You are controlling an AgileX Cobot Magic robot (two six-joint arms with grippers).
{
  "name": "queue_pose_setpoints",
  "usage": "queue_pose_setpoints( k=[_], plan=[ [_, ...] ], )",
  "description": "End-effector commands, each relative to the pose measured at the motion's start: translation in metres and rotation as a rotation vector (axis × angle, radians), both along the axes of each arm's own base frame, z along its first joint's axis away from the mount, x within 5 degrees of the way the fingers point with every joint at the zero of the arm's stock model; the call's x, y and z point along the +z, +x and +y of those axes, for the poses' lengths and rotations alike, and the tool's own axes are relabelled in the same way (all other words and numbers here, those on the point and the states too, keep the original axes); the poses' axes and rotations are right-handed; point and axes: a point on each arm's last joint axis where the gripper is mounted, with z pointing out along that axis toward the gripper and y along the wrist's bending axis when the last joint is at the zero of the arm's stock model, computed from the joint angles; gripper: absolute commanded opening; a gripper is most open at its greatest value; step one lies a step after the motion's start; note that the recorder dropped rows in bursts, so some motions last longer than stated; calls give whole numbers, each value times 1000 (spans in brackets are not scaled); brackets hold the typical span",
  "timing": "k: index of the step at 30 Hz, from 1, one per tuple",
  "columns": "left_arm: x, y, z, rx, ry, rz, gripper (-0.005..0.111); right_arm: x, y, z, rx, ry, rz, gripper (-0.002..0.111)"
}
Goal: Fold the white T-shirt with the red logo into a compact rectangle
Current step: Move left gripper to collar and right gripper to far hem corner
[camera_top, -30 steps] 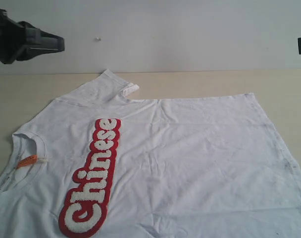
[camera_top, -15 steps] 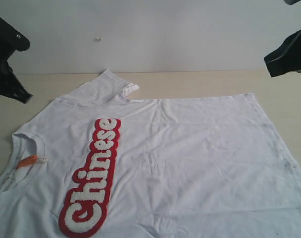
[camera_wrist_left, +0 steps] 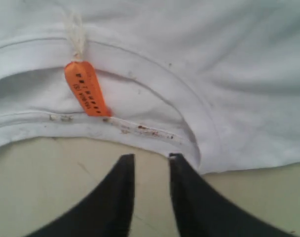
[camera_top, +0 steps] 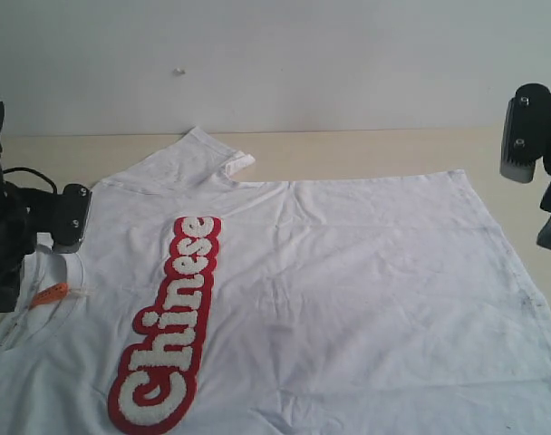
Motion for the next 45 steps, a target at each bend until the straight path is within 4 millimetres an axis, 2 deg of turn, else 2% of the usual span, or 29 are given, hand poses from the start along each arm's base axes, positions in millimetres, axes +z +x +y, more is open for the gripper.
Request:
queue_pose_setpoints(
  k=[1, 4, 9, 12, 16, 20, 24, 27, 28, 30, 32, 38, 42, 45],
  plan=[
    [-7, 2, 8, -109, 72, -80, 69, -9, 3, -2, 66, -57, -60, 64],
    [-12, 4, 16, -116, 75, -108, 105, -12, 4, -4, 74, -73, -59, 67],
    [-13, 8, 23, -90, 48, -146, 105, -18, 7, -4, 73, -70, -40, 67],
    [-13, 12, 21, -110, 29, -192, 105, -17, 11, -3, 51, -51, -81, 67],
    [-14, 12, 15, -19, -49, -218, 105, -16, 14, 0, 4, -2, -125, 67],
    [-14, 12, 16, -57, -44, -212, 105, -15, 17, 0, 6, -9, -153, 67],
    [-14, 13, 25, -114, -63, -189, 105, -13, 19, -1, 5, -12, -178, 67],
    [-9, 13, 31, -123, -151, -188, 105, -12, 21, -1, 5, -15, -211, 67],
    [-2, 16, 36, -95, -260, -175, 105, -11, 23, -1, 5, -19, -234, 67],
    [4, 17, 39, -89, -345, -136, 105, -10, 25, -1, 5, -21, -252, 67],
    [3, 17, 42, -87, -357, -117, 105, -9, 26, -2, 9, -24, -267, 67],
    [-33, 25, 48, -174, -276, -45, 105, -10, 25, -1, 53, -42, -251, 67],
    [-37, 32, 51, -199, -240, -103, 105, -10, 24, -1, 89, -58, -245, 67],
    [-43, 31, 51, -205, -233, -79, 105, -14, 26, -2, 106, -65, -231, 67]
  ],
)
